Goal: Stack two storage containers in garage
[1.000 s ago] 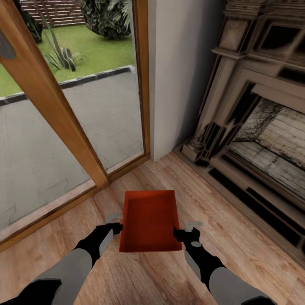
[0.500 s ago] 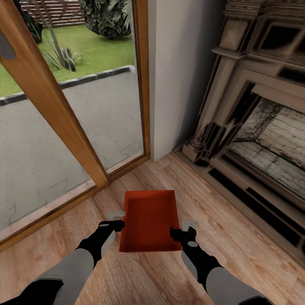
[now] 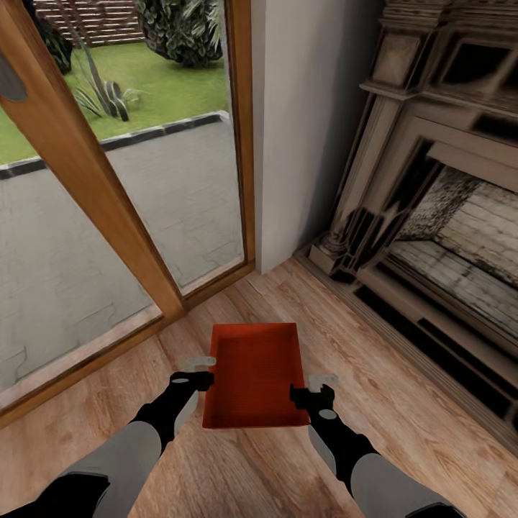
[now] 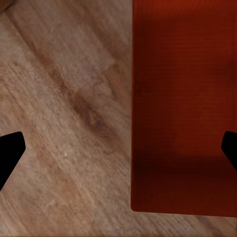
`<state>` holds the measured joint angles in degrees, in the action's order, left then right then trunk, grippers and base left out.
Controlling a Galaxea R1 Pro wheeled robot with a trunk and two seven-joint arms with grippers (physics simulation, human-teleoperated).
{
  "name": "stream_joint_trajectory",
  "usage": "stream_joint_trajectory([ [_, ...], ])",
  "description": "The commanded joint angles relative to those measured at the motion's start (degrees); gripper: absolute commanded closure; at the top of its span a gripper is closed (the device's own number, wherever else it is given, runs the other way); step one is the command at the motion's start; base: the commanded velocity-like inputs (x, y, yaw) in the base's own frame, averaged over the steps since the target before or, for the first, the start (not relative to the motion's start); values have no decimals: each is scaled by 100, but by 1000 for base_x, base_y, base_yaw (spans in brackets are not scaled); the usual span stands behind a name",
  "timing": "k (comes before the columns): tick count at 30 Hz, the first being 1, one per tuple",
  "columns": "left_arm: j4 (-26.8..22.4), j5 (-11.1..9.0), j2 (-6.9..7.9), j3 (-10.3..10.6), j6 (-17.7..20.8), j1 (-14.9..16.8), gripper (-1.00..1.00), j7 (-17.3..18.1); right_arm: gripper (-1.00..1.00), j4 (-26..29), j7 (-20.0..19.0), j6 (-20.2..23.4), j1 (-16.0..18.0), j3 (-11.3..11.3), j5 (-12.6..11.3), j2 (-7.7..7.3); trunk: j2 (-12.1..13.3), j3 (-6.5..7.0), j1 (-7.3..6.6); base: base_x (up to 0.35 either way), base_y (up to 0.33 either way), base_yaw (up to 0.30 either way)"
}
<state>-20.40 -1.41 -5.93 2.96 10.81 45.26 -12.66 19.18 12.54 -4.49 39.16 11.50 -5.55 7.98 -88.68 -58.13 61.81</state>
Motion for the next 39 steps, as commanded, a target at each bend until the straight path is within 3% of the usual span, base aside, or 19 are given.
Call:
stream_joint_trajectory([
  [1,-17,-32,-5,30,36,0,-100,-32,-100,-9,39,-36,4,46,-60,-7,-2,-3,0,0,0,0],
  [14,62,-89,-1,3,57,0,-100,-18,-100,-28,37,-44,4,50,-43,-19,-2,-3,0,0,0,0],
  [19,69,-181,-5,3,62,0,-100,-11,-100,-28,37,-23,4,53,-44,-9,-202,-93,110,0,0,0],
  [34,104,-201,13,-6,54,0,-100,-17,-100,-28,29,3,4,61,-61,-12,-804,-362,439,0,0,0],
  [39,363,-193,23,-6,34,0,-100,-17,-100,-28,34,-11,4,37,-58,-12,-1004,-452,549,0,0,0],
])
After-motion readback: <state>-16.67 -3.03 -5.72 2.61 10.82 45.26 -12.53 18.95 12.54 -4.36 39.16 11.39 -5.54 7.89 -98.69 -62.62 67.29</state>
